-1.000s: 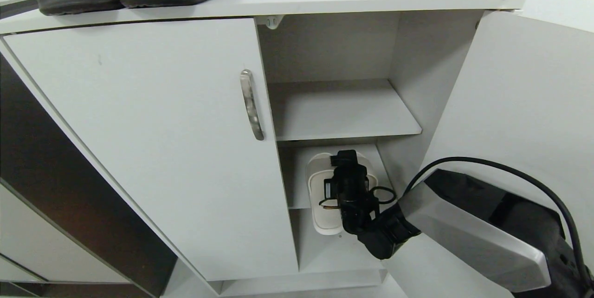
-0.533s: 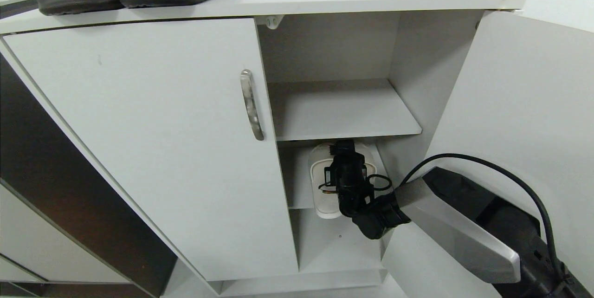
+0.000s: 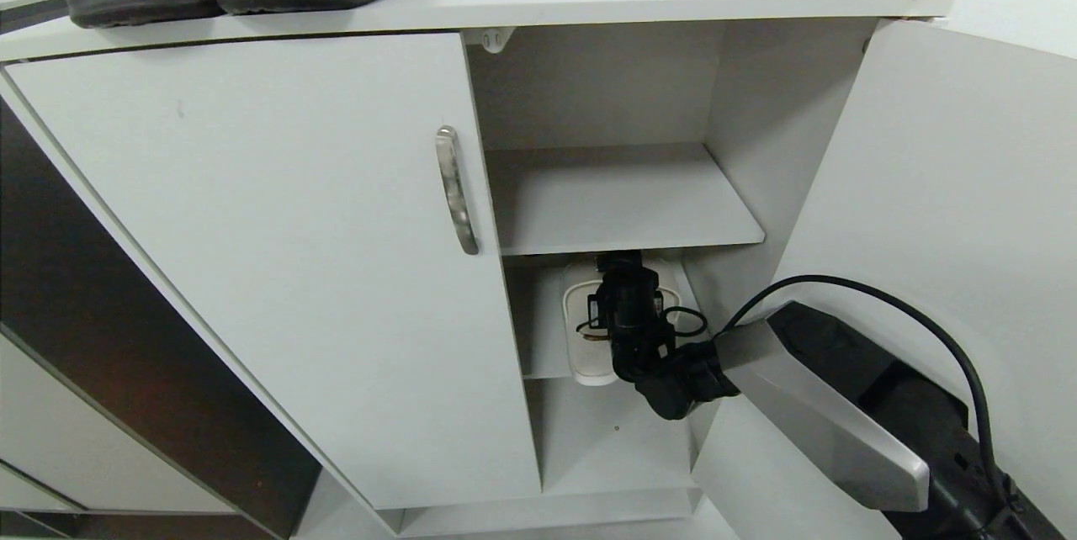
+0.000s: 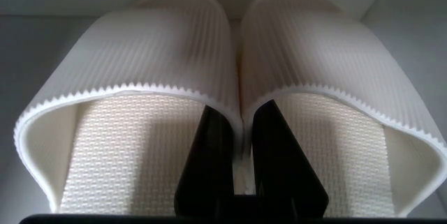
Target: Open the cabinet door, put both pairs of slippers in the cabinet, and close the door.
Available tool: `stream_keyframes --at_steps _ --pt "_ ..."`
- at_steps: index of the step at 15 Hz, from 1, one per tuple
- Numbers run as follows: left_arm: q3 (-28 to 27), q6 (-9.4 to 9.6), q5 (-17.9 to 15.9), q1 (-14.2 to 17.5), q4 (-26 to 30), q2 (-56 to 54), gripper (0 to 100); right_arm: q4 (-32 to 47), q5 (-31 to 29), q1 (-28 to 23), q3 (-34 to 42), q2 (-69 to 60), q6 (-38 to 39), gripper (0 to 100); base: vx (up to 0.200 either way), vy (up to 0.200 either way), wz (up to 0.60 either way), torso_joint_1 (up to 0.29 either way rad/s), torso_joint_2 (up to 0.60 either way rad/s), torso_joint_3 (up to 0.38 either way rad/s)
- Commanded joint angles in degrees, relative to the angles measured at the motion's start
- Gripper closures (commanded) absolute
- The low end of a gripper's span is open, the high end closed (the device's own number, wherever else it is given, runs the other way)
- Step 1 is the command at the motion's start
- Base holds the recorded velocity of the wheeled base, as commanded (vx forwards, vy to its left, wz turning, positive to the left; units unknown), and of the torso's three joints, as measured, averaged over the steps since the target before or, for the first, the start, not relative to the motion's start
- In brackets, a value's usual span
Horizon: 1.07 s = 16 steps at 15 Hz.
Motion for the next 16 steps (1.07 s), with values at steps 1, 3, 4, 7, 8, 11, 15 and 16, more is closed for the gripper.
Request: stream_keyframes --at_steps 1,3,4,7,8,11,15,16 --pt "0.00 0.01 0.01 0.01 -0.01 0.09 100 0.74 0.02 0.03 -0.64 0.05 -0.06 100 0.000 0.000 0.00 0.000 0.00 0.000" --pt "0.00 0.01 0.01 0.01 -0.01 0.09 100 1.26 0.02 0.03 -1.61 0.76 -0.06 100 0.000 0.000 0.00 0.000 0.00 0.000" --pt "0.00 0.01 0.01 0.01 -0.01 0.09 100 1.26 0.02 0.03 -1.87 1.02 -0.06 100 0.000 0.000 0.00 0.000 0.00 0.000" --pt "0.00 0.01 0.01 0.01 -0.01 0.09 100 1.44 0.02 0.03 -2.22 1.37 -0.06 100 0.000 0.000 0.00 0.000 0.00 0.000" --pt "0.00 0.01 0.01 0.01 -0.01 0.09 100 1.35 0.02 0.03 -2.22 1.37 -0.06 100 0.000 0.000 0.00 0.000 0.00 0.000" --pt "0.00 0.01 0.01 0.01 -0.01 0.09 100 2.14 0.02 -0.05 -2.75 1.37 -0.06 100 0.000 0.000 0.00 0.000 0.00 0.000" --pt "0.00 -0.07 0.01 0.01 -0.01 0.09 100 2.06 0.02 0.03 -1.87 0.76 0.03 0 0.000 0.000 0.00 0.000 0.00 0.000" --pt "0.00 -0.07 0.01 0.01 -0.01 0.09 100 1.88 -0.07 0.03 -0.64 0.05 0.03 0 0.000 0.000 0.00 0.000 0.00 0.000"
